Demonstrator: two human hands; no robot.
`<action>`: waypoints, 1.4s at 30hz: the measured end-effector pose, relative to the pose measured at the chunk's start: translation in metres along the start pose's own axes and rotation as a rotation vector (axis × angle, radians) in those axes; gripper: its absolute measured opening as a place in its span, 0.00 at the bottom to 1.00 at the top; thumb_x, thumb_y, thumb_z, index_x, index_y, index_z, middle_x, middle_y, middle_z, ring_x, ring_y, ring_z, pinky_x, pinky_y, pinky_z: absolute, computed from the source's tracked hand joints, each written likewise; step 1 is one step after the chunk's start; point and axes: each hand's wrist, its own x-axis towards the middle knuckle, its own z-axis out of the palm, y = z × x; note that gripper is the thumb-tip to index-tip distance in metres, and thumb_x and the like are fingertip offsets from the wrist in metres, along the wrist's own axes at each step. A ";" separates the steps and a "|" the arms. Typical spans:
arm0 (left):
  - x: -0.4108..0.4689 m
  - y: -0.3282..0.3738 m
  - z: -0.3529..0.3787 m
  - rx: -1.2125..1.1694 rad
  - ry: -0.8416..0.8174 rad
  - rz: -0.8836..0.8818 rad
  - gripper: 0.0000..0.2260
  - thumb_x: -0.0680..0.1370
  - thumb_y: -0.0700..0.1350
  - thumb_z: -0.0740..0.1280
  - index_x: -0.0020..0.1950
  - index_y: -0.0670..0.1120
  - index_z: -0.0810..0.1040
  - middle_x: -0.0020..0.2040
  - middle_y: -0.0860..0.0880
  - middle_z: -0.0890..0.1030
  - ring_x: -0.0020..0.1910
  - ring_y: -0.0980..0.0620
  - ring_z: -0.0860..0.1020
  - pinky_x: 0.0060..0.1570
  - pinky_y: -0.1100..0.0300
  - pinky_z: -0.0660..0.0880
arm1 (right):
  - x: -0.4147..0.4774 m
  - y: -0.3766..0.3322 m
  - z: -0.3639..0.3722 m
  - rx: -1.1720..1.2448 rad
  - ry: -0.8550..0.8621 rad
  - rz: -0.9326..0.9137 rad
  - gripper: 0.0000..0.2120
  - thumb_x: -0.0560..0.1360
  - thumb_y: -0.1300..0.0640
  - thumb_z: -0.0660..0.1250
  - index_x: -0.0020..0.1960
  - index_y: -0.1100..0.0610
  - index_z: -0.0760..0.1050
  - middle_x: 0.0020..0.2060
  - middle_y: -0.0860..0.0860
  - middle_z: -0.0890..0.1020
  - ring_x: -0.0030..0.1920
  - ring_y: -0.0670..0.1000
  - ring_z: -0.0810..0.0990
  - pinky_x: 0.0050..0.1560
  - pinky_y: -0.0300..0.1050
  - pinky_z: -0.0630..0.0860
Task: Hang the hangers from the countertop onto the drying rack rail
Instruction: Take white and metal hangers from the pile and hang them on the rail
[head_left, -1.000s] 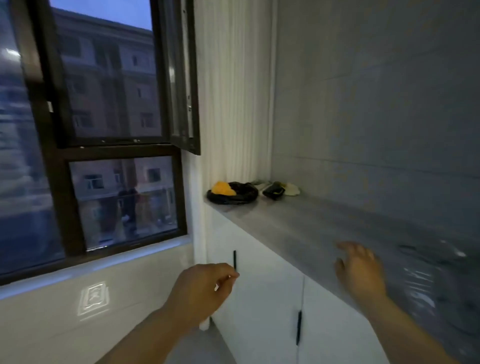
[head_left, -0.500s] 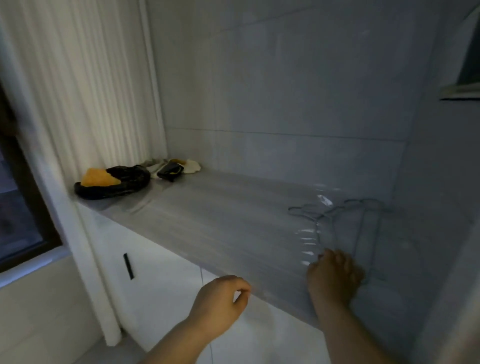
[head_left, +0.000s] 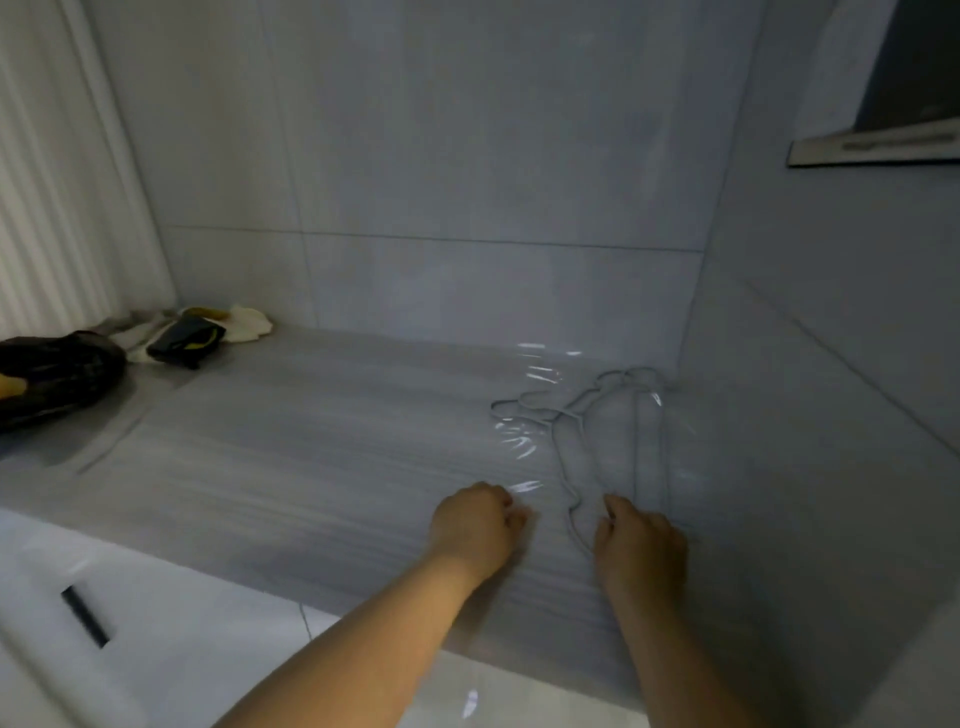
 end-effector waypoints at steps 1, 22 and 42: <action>0.008 0.007 0.002 -0.010 -0.010 -0.004 0.19 0.78 0.56 0.56 0.61 0.45 0.75 0.64 0.44 0.75 0.64 0.45 0.72 0.60 0.58 0.68 | 0.001 0.002 0.002 0.012 0.028 0.032 0.17 0.78 0.55 0.58 0.66 0.50 0.72 0.57 0.58 0.79 0.61 0.58 0.72 0.60 0.44 0.62; 0.054 -0.010 -0.001 0.296 0.072 -0.047 0.16 0.77 0.36 0.54 0.63 0.39 0.71 0.64 0.42 0.71 0.66 0.43 0.66 0.65 0.53 0.63 | 0.008 0.005 0.010 -0.049 0.059 0.037 0.11 0.78 0.56 0.56 0.53 0.57 0.77 0.55 0.54 0.80 0.58 0.54 0.75 0.54 0.44 0.69; 0.019 -0.065 -0.023 -0.021 -0.043 -0.272 0.18 0.79 0.49 0.58 0.62 0.39 0.73 0.65 0.40 0.74 0.65 0.44 0.72 0.62 0.56 0.69 | -0.005 -0.002 0.002 -0.022 0.026 0.048 0.13 0.78 0.61 0.55 0.56 0.58 0.76 0.57 0.55 0.78 0.60 0.55 0.74 0.55 0.44 0.71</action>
